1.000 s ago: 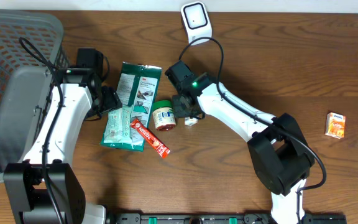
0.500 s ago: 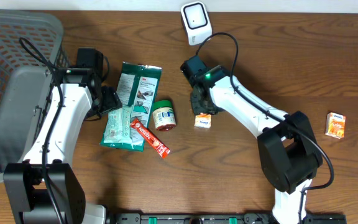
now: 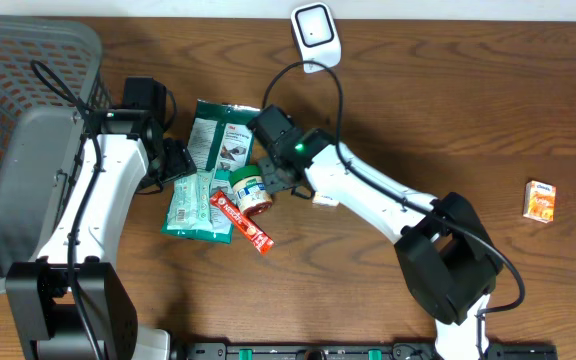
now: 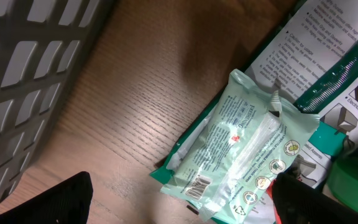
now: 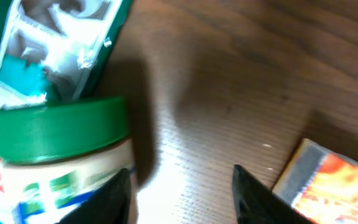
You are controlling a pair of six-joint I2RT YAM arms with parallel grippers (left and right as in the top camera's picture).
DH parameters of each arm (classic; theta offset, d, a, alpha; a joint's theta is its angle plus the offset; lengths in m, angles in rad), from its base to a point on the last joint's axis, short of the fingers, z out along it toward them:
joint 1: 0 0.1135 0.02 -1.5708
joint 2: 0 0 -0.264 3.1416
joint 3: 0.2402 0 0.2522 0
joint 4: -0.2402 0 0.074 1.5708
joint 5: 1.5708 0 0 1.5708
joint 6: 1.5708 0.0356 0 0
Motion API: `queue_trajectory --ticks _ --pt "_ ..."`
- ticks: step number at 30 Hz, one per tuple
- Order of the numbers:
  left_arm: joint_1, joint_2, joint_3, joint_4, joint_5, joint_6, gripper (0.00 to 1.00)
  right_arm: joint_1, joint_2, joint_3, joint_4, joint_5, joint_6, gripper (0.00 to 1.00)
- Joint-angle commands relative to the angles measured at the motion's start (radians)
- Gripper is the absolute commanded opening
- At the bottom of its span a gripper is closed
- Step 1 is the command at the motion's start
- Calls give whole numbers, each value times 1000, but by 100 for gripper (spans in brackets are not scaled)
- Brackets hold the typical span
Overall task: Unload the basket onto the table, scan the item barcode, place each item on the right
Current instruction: 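Reach the right gripper toward the second orange tissue pack beside the jar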
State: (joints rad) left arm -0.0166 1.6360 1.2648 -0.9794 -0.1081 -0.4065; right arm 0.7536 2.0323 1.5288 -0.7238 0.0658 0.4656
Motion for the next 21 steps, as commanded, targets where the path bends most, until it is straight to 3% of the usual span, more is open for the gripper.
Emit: queue_trajectory --ticks 1,3,5,21 --pt "4 -20 13 -2 -9 2 93 34 -19 7 1 62 8 19" --pt "4 -20 12 -2 -8 2 93 39 -14 3 -2 76 32 6" --pt "4 -20 13 -2 -9 2 93 39 -9 -8 -2 76 67 2" --pt "4 -20 12 -2 -9 2 93 18 16 -50 -18 119 88 5"
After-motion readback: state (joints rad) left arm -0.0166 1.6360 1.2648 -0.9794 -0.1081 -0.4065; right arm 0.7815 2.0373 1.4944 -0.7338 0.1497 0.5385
